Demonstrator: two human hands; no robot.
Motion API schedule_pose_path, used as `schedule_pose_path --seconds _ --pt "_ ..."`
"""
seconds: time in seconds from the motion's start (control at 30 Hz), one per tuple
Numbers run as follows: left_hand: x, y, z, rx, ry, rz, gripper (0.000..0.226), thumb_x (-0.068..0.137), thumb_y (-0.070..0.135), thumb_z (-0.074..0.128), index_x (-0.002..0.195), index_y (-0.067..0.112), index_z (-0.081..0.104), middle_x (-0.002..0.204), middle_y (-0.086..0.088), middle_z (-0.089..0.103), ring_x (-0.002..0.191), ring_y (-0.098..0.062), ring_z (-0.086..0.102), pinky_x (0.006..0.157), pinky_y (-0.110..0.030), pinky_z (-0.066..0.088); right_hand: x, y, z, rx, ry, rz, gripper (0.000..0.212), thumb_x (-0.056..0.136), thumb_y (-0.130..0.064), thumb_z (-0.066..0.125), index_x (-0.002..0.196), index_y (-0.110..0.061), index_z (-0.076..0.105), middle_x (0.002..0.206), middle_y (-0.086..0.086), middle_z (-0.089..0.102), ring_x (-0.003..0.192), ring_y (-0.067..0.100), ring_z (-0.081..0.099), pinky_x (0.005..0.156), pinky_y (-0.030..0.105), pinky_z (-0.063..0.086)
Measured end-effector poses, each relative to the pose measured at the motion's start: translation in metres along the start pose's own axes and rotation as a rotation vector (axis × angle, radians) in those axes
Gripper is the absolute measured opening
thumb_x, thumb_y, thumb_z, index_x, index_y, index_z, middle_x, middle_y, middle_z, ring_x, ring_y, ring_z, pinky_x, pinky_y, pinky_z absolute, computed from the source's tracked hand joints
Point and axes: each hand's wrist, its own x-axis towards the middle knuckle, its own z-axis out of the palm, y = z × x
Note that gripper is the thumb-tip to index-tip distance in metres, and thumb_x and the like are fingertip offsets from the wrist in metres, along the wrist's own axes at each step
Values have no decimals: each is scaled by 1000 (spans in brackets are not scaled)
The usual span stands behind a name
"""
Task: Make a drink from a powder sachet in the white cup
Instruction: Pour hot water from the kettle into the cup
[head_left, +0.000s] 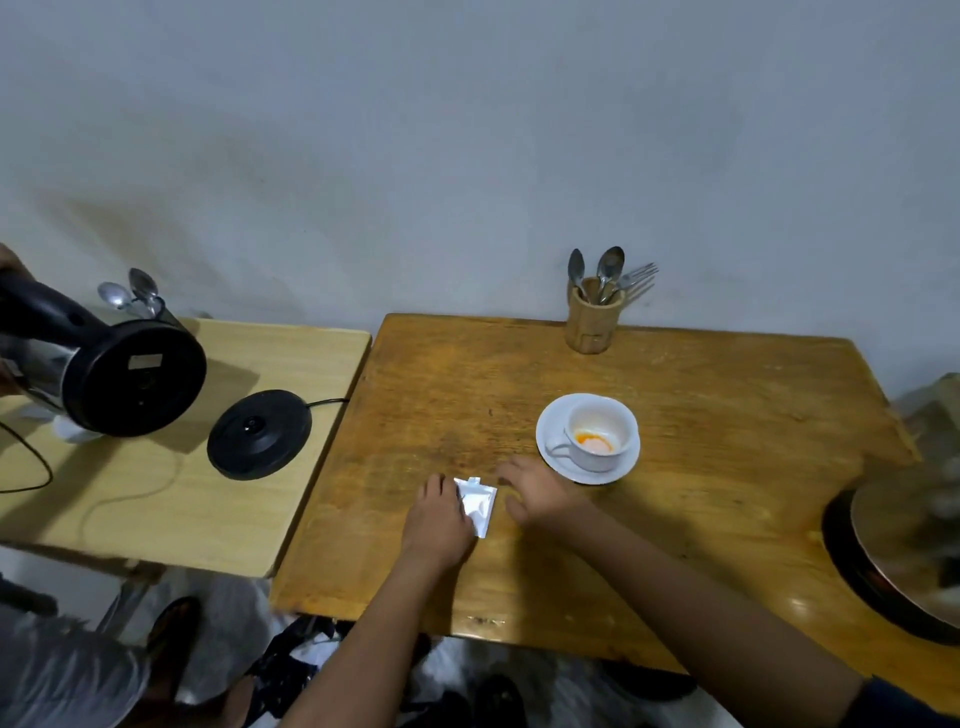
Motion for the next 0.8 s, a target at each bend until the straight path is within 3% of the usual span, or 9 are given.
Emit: schedule_pose_path --seconds 0.13,0.2,0.33,0.47,0.63,0.8 --pt "10 30 -18 -73 -33 -75 44 81 11 51 123 1 42 135 -17 38 124 -34 37 103 -35 33 -27 1 -56 103 294 37 22 93 -18 45 107 -12 60 105 6 66 94 21 62 80 41 52" --pt "13 51 -25 -211 8 -9 43 84 10 48 125 -1 41 134 -19 40 124 -34 37 106 -38 32 -42 10 -90 126 433 73 22 93 -19 46 108 -16 61 101 2 69 88 16 62 77 39 53" --pt "21 94 -28 -413 41 155 38 92 10 40 128 1 44 133 -19 46 124 -30 42 105 -37 34 -83 44 -167 110 746 187 21 90 -16 54 109 -13 63 96 7 70 85 23 64 74 38 53" --pt "26 124 -18 -511 22 152 39 96 14 37 133 2 42 139 -19 45 127 -32 43 106 -40 36 -151 87 -224 137 1011 386 17 91 -15 54 105 -12 63 91 9 70 84 21 63 73 28 46" --pt "33 137 -1 -555 73 148 29 97 14 35 115 2 54 120 -21 57 108 -30 54 85 -35 41 -240 127 -247 147 1288 651 19 92 -14 53 107 -7 62 94 4 63 87 16 56 71 18 38" --pt "42 131 8 -543 85 187 28 98 12 32 108 -2 54 112 -22 56 99 -32 53 78 -33 37 -312 160 -228 247 1459 935 24 95 -19 46 106 -4 61 112 16 64 105 31 56 82 30 37"
